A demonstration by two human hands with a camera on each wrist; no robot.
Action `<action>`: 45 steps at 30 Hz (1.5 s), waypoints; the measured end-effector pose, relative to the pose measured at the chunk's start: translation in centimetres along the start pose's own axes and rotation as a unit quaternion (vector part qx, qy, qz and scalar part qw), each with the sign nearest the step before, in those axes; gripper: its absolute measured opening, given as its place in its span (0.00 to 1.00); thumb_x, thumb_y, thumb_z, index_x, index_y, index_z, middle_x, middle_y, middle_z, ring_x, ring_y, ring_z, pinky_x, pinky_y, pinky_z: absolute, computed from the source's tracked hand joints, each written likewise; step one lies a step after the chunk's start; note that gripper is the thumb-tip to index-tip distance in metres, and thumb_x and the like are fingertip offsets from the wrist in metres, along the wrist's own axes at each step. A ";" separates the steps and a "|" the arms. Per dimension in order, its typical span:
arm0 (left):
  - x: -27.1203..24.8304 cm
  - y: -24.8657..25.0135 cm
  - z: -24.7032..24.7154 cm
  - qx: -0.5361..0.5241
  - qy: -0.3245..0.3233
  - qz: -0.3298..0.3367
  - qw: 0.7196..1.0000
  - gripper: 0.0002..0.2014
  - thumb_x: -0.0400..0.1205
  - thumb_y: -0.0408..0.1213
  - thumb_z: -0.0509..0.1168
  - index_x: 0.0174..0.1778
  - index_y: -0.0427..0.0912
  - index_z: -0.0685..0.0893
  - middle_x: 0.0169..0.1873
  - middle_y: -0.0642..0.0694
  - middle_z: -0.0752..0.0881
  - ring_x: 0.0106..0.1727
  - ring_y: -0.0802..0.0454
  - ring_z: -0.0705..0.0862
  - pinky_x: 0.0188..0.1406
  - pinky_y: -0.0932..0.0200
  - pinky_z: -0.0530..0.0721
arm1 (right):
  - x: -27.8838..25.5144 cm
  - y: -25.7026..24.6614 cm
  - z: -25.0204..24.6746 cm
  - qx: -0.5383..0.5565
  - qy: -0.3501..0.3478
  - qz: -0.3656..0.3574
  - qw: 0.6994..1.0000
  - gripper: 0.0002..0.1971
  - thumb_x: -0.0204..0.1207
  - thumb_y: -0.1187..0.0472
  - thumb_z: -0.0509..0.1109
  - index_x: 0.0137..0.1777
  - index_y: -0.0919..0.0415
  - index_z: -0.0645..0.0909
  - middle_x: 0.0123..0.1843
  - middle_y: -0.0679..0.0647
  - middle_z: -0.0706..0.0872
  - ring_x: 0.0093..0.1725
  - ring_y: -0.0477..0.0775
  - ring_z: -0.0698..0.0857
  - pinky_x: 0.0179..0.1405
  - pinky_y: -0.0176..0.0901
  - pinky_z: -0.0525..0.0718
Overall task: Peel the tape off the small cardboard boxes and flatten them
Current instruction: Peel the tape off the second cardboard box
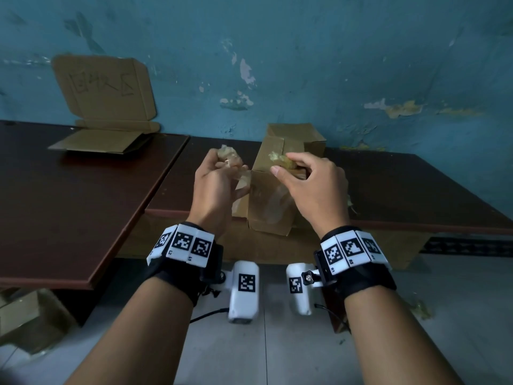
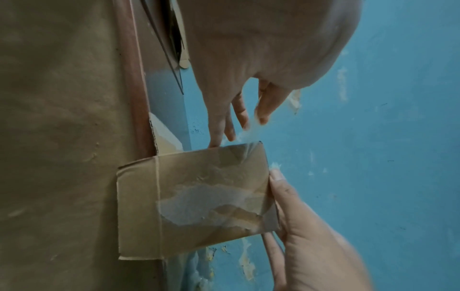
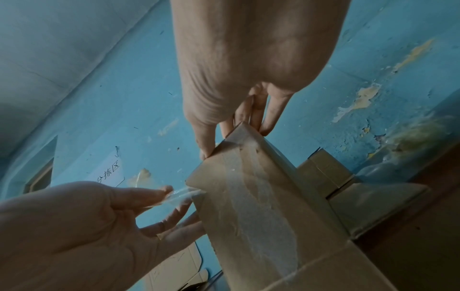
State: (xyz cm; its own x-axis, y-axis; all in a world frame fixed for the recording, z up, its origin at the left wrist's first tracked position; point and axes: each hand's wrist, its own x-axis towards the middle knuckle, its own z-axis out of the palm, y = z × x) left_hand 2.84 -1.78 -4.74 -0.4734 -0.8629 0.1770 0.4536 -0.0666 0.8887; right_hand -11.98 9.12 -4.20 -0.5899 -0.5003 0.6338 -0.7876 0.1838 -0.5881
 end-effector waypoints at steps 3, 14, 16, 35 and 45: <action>-0.1 0.2 0.2 -0.016 0.020 -0.034 0.999 0.13 0.85 0.20 0.57 0.44 0.42 0.80 0.43 0.40 0.86 0.47 0.44 0.89 0.45 0.47 0.89 | 0.0 0.1 0.1 0.004 -0.001 0.000 1.000 0.25 0.76 0.35 0.80 0.67 0.46 0.92 0.58 0.50 0.94 0.55 0.48 0.91 0.55 0.49 0.91; 0.2 -0.3 0.1 0.197 0.050 -0.055 0.978 0.02 0.87 0.34 0.70 0.48 0.42 0.86 0.43 0.45 0.91 0.48 0.45 0.91 0.45 0.51 0.90 | -0.2 -0.2 0.1 -0.002 -0.009 -0.005 1.000 0.23 0.78 0.39 0.80 0.69 0.47 0.91 0.59 0.53 0.92 0.55 0.50 0.90 0.55 0.45 0.89; 0.3 -0.9 -0.1 0.245 0.048 -0.038 0.968 0.02 0.86 0.36 0.73 0.50 0.45 0.86 0.49 0.43 0.90 0.51 0.43 0.90 0.46 0.49 0.88 | -0.3 -0.3 0.0 -0.003 -0.010 -0.005 1.000 0.23 0.78 0.39 0.80 0.69 0.47 0.91 0.59 0.54 0.91 0.55 0.50 0.89 0.53 0.41 0.86; 0.2 0.2 -0.4 0.323 0.008 -0.016 0.946 0.16 0.74 0.49 0.80 0.38 0.40 0.87 0.41 0.42 0.93 0.49 0.39 0.93 0.55 0.35 0.95 | -0.4 -0.8 -0.2 0.004 -0.019 0.000 1.000 0.22 0.78 0.41 0.81 0.69 0.47 0.91 0.59 0.54 0.90 0.51 0.45 0.85 0.52 0.38 0.82; 0.5 0.3 -1.0 0.272 0.017 -0.109 0.956 0.13 0.78 0.42 0.77 0.37 0.44 0.79 0.38 0.39 0.86 0.43 0.42 0.88 0.47 0.46 0.86 | -0.5 -1.1 -0.2 -0.003 -0.031 0.000 1.000 0.22 0.79 0.41 0.80 0.70 0.46 0.90 0.61 0.55 0.89 0.50 0.44 0.83 0.52 0.38 0.80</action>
State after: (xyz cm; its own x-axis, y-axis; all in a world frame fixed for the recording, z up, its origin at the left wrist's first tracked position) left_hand 3.45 -2.73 -4.79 -0.4822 -0.8750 -0.0429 -0.1169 0.0158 0.9930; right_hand -10.89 9.32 -3.77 -0.5785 -0.5510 0.6014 -0.7883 0.1883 -0.5858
